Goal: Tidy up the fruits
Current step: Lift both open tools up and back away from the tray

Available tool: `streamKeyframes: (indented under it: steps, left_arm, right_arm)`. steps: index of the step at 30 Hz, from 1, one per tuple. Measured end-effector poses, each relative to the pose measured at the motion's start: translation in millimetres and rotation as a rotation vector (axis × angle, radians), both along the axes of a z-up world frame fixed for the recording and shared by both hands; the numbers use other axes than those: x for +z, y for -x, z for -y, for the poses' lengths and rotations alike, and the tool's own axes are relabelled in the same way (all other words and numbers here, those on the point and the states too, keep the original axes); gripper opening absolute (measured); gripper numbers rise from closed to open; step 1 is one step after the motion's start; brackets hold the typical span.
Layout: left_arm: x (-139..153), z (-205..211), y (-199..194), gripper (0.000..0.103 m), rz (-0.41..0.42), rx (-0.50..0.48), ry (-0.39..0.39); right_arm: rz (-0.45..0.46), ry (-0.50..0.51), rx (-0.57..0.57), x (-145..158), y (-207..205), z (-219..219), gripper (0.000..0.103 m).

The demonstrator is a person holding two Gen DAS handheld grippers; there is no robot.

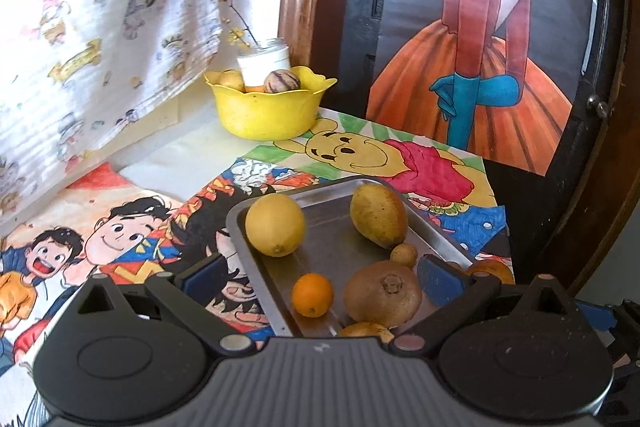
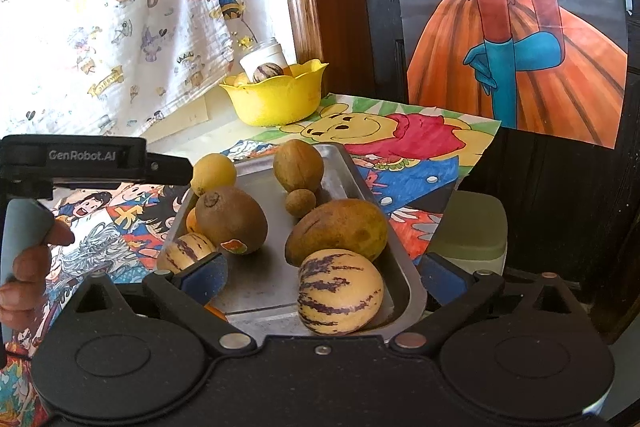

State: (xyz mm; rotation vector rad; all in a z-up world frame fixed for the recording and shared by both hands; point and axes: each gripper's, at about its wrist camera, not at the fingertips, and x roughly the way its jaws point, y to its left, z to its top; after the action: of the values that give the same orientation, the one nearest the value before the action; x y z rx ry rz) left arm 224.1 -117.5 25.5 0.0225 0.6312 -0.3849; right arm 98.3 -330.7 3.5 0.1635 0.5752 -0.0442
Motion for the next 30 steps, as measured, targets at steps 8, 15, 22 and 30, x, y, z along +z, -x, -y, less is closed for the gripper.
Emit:
streamKeyframes:
  steps: [8, 15, 22, 30]
  left_arm:
    - [2.2, -9.2, 10.9, 0.103, 0.021, 0.044, 0.002]
    - [2.5, -12.3, 17.8, 0.103, 0.056, 0.086, -0.003]
    - [-1.2, -16.5, 20.4, 0.103, 0.052, 0.108, -0.002]
    - [-1.9, -22.6, 28.1, 0.103, 0.083, 0.140, -0.010]
  right_arm:
    - [0.015, 0.007, -0.012, 1.2, 0.9, -3.7, 0.102]
    - [0.025, 0.012, -0.022, 1.6, 1.0, -4.1, 0.102]
    - [0.037, 0.014, -0.041, 2.3, 2.9, -3.7, 0.102]
    - [0.054, 0.017, -0.056, 3.0, 5.2, -5.5, 0.102]
